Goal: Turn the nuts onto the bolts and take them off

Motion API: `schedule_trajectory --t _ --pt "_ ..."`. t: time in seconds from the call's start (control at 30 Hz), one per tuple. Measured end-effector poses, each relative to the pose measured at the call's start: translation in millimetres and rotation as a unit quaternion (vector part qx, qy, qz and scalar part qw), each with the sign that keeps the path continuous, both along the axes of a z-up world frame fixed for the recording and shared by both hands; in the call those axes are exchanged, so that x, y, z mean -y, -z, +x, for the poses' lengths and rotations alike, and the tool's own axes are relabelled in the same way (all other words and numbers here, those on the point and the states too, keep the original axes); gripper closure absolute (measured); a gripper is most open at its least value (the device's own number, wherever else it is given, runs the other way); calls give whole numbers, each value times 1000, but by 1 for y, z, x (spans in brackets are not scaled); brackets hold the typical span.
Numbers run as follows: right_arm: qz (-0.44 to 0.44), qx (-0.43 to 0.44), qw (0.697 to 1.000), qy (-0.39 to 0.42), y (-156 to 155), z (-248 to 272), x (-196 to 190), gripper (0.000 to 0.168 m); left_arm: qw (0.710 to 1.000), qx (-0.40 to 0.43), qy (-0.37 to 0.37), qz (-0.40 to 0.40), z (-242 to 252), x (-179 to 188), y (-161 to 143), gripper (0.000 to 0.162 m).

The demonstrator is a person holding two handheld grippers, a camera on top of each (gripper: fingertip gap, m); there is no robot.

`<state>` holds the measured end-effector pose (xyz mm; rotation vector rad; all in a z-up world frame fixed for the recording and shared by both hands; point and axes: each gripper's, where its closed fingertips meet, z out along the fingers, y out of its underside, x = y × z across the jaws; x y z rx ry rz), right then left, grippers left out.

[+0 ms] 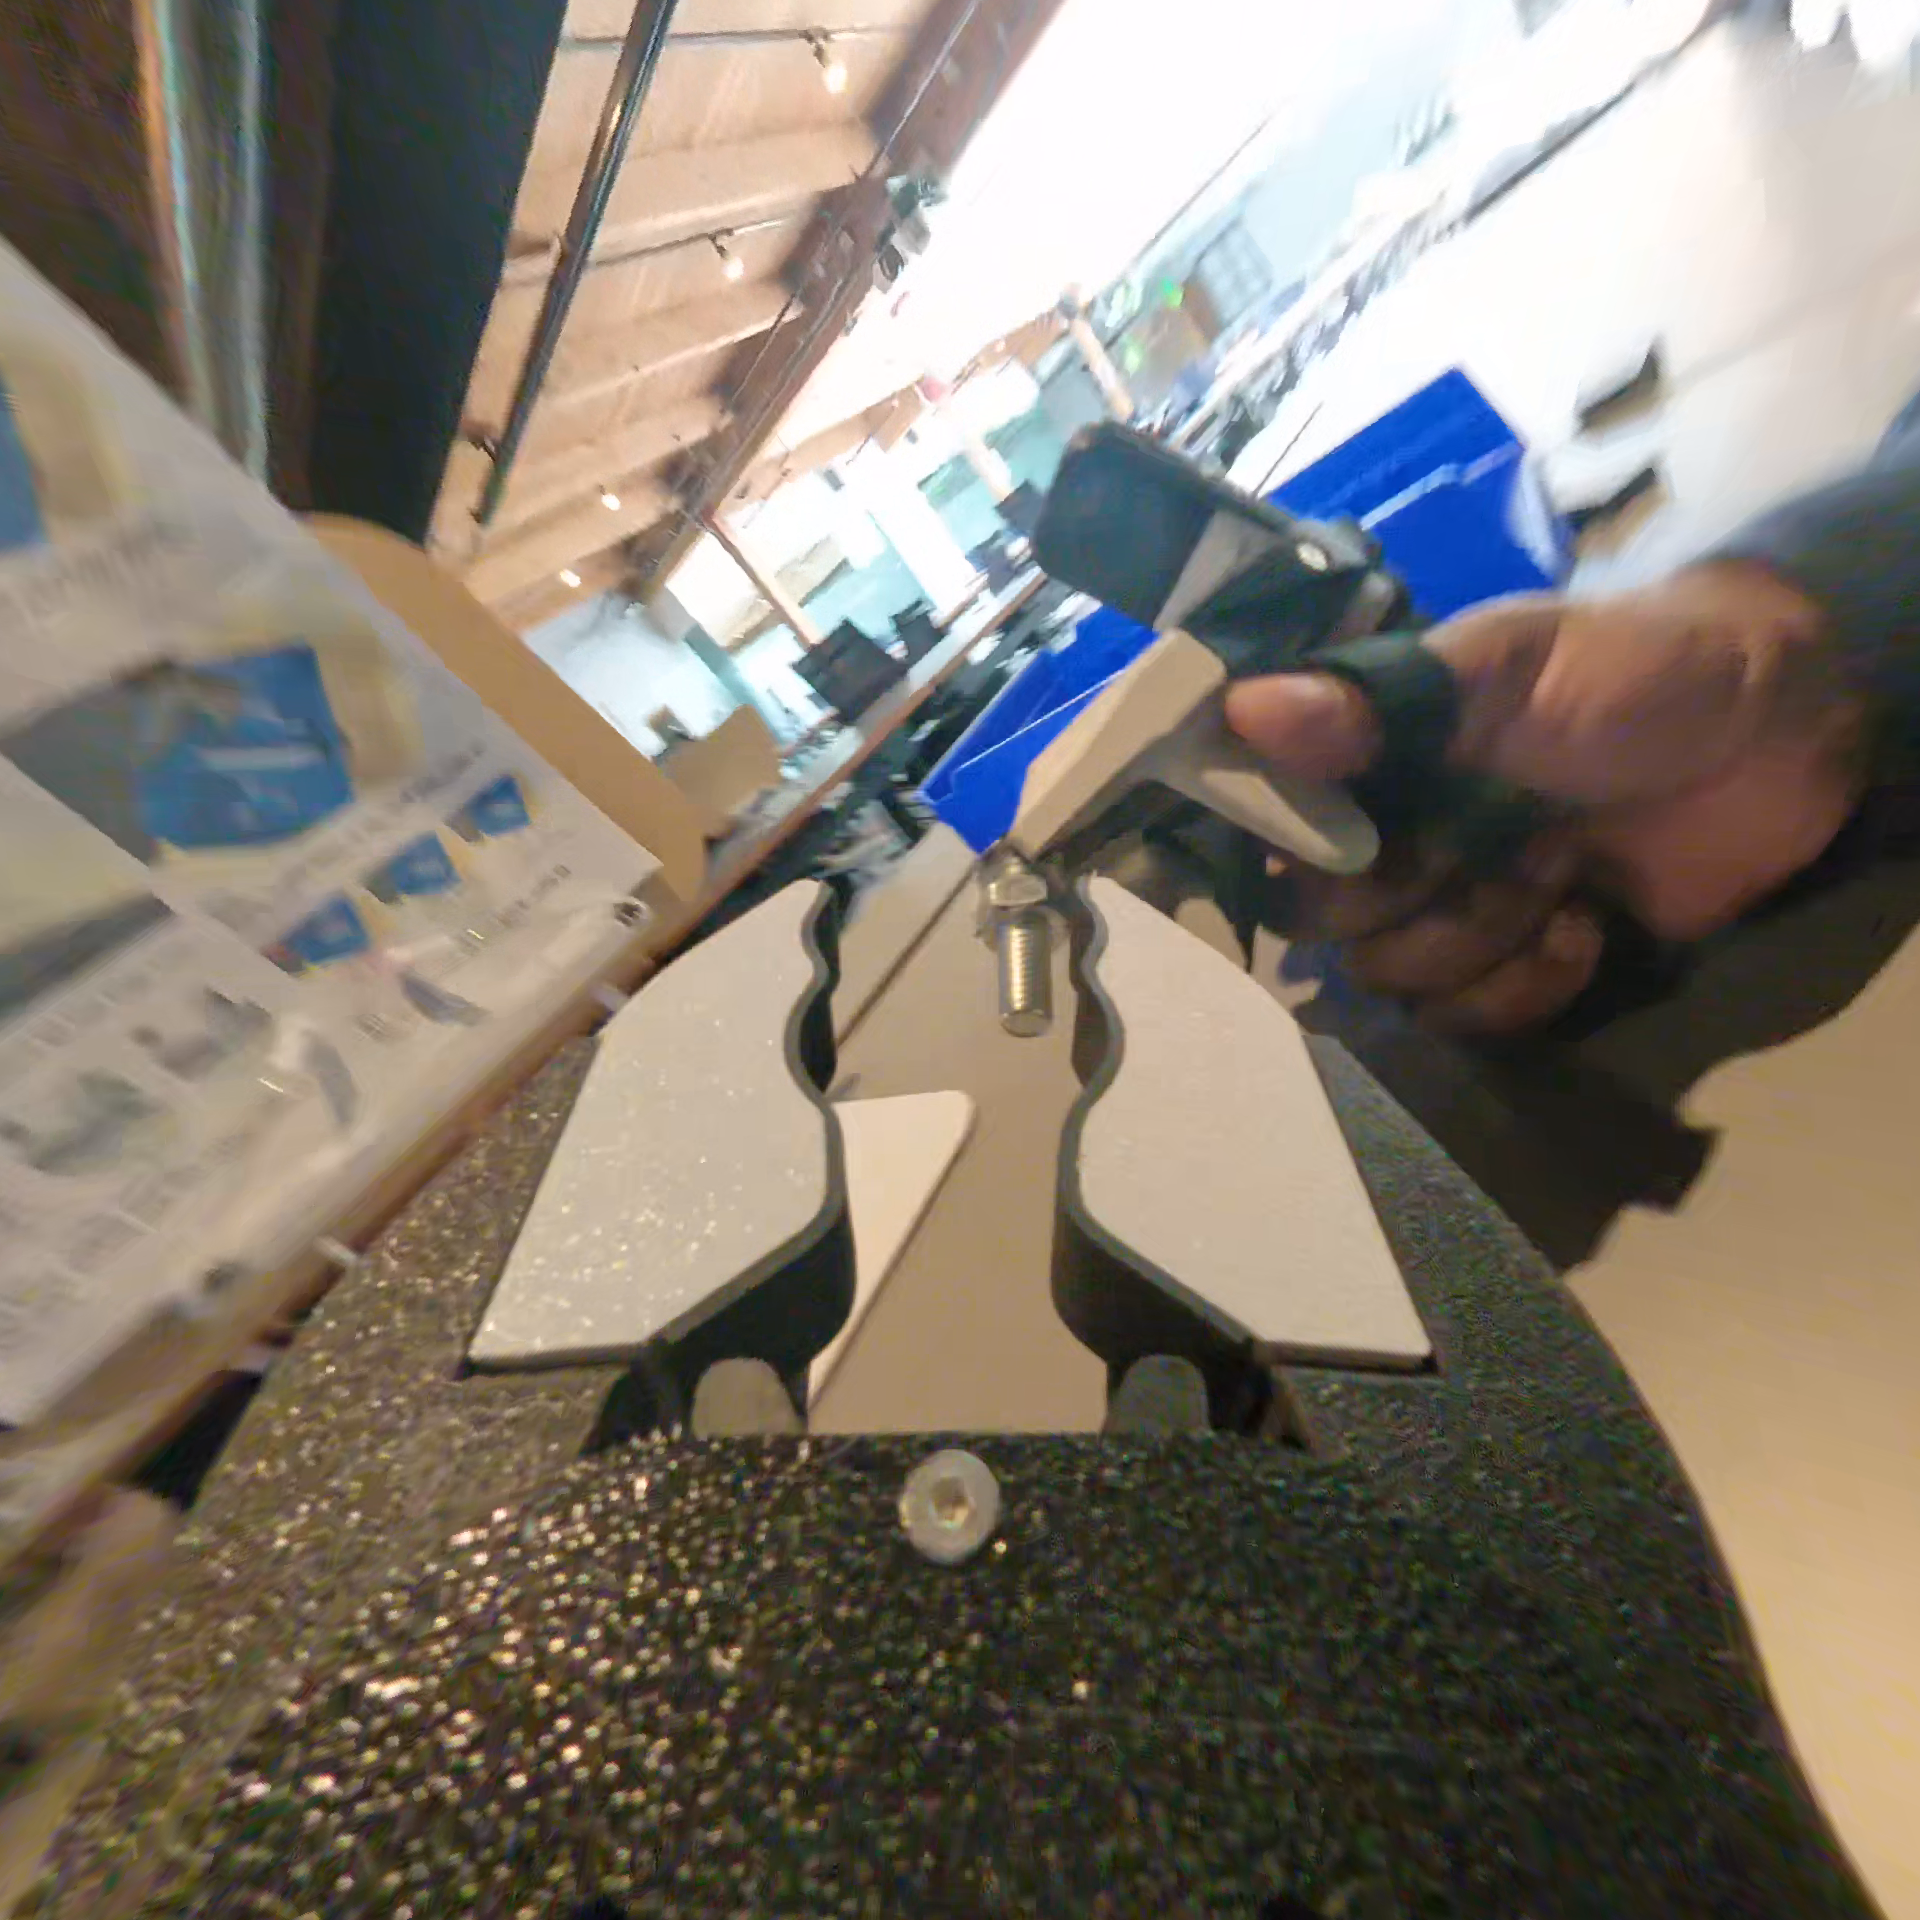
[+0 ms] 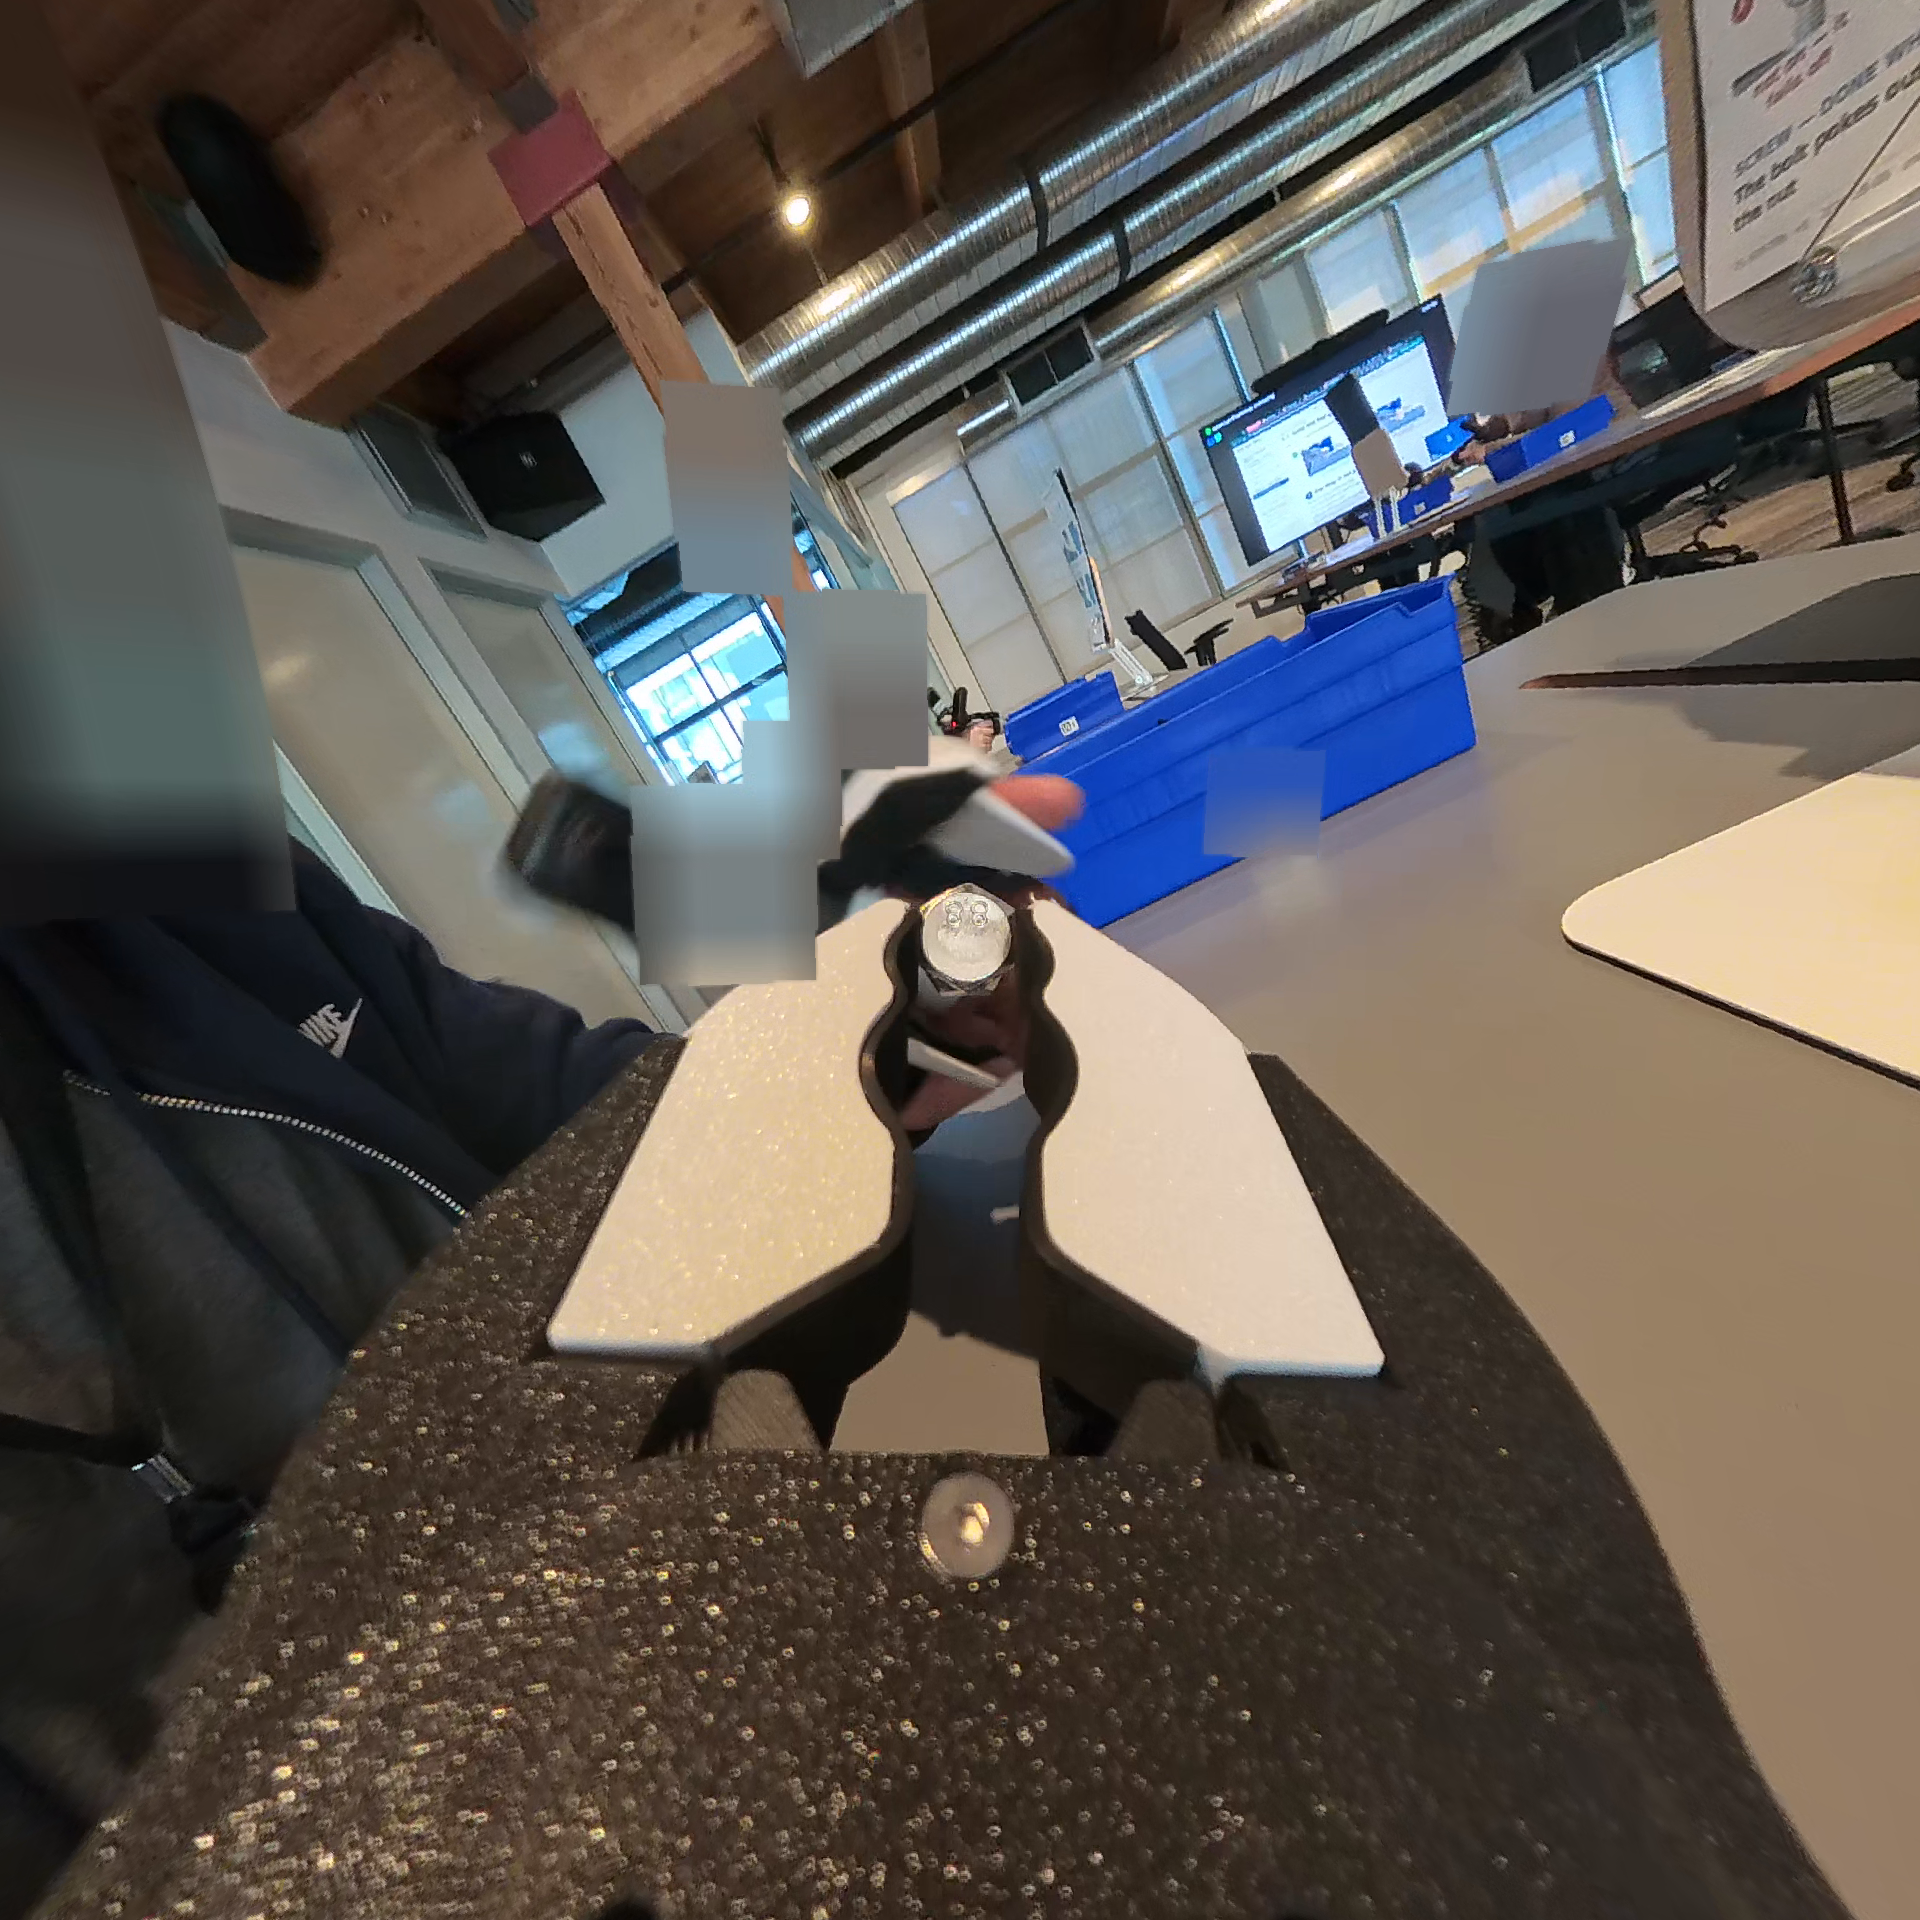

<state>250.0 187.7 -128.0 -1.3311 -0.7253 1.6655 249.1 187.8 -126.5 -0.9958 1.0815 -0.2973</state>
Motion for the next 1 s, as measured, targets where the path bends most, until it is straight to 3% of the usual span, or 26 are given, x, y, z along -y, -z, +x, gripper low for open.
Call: schedule_trajectory --t 0.13,0.27,0.33,0.43,0.53,0.6,0.67,0.73,0.87,1.0 --pt "0 -1 1000 0 0 0 0 152 983 63 73 -159 0 -2 4 122" --pt "0 0 1000 -2 0 0 1 152 960 82 114 -243 7 1 12 124" --pt "1 2 1000 -4 1 -1 2 152 957 79 125 -251 10 4 14 141" --pt "3 5 1000 -5 1 -2 2 152 977 44 96 -185 9 4 15 145" --pt "2 6 1000 -5 2 -3 2 152 999 -52 2 1 7 2 15 145" --pt "1 5 1000 -5 2 -2 2 152 979 -127 -69 142 6 0 13 145" --pt "0 3 1000 -4 1 -2 2 152 971 -143 -79 176 7 2 13 142" --pt "-1 1 1000 -3 1 -1 1 152 986 -85 -53 136 7 7 3 125" --pt "-4 -3 1000 -2 0 0 0 152 1000 -9 13 -17 4 3 4 121" --pt "-5 -5 1000 -3 0 1 0 152 986 48 62 -148 5 -1 9 123"
